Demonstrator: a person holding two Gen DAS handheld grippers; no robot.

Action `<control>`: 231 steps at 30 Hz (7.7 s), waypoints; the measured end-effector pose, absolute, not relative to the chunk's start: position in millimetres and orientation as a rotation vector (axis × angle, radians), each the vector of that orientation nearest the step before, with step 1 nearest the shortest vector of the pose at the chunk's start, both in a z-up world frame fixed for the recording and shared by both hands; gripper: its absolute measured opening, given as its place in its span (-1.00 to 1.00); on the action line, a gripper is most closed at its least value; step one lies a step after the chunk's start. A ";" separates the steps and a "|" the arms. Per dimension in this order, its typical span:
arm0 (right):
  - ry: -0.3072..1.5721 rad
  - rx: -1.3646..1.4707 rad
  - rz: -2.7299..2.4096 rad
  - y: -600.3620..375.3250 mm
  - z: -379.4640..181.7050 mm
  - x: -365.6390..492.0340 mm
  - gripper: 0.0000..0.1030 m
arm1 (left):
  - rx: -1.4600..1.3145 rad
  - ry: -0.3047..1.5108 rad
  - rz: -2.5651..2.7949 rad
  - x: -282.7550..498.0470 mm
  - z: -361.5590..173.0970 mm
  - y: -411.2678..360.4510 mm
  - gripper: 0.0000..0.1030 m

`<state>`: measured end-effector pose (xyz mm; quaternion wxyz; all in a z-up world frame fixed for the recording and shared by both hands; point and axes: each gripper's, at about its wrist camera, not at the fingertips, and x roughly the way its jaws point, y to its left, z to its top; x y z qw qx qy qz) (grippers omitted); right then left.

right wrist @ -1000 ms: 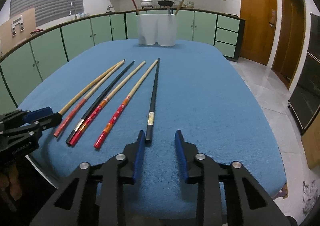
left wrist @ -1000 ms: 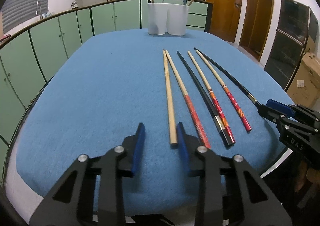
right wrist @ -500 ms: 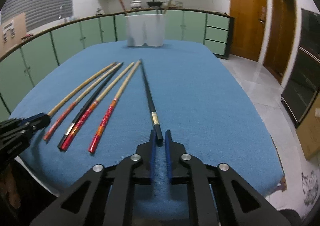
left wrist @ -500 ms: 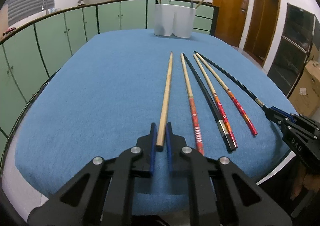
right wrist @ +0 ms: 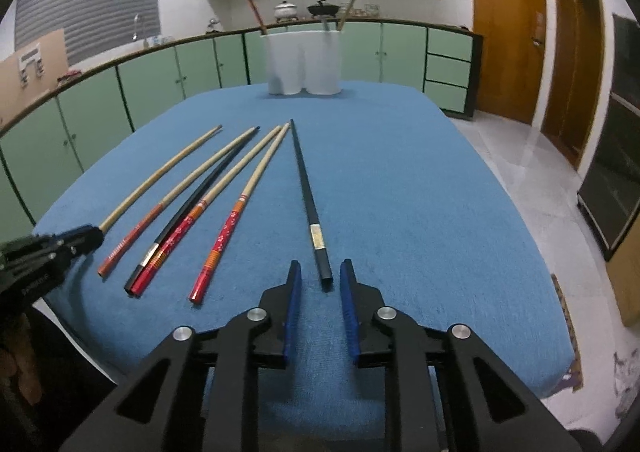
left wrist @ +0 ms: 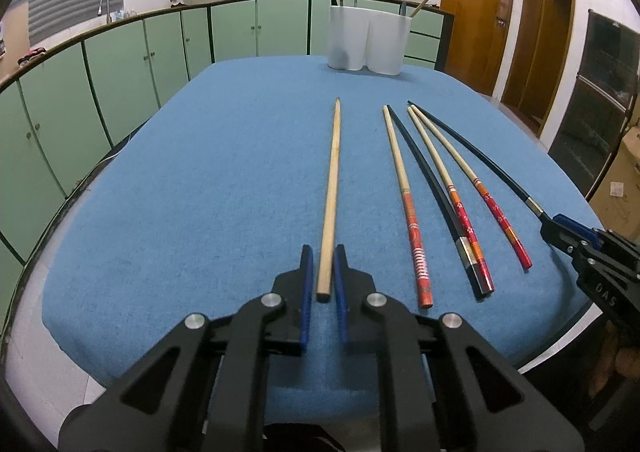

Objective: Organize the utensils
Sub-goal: 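Grasp a plain wooden chopstick with the left tool while the right tool grasps a black chopstick, then lift both chopsticks and lower them upright into the white holder with both tools, then open both tools and withdraw them back over the remaining chopsticks, then grasp a red-patterned chopstick with the left tool while the right tool grasps another red-patterned chopstick, then lift both red-patterned chopsticks and lower them into the white holder with both tools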

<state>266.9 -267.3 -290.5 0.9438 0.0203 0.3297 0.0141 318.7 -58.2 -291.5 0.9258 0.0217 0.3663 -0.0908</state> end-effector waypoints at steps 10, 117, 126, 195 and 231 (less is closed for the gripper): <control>0.666 0.032 0.035 -256.7 -286.8 262.0 -0.88 | 0.025 0.742 -0.228 316.5 -292.0 -60.4 -0.89; 0.487 0.074 0.121 -338.8 7.1 564.9 -0.40 | 0.066 0.392 -0.305 589.6 -15.9 -112.1 -0.18; 0.404 0.028 0.138 -324.6 -32.6 407.5 -0.28 | 0.101 0.401 -0.315 468.8 -52.3 -60.5 -0.02; 0.684 0.127 0.037 -258.8 -288.7 244.4 -0.81 | 0.052 0.752 -0.339 293.5 -293.0 -83.0 -0.87; 0.564 0.139 0.040 -272.3 -215.6 223.0 -0.87 | -0.127 0.663 -0.306 285.3 -220.6 -44.3 -0.90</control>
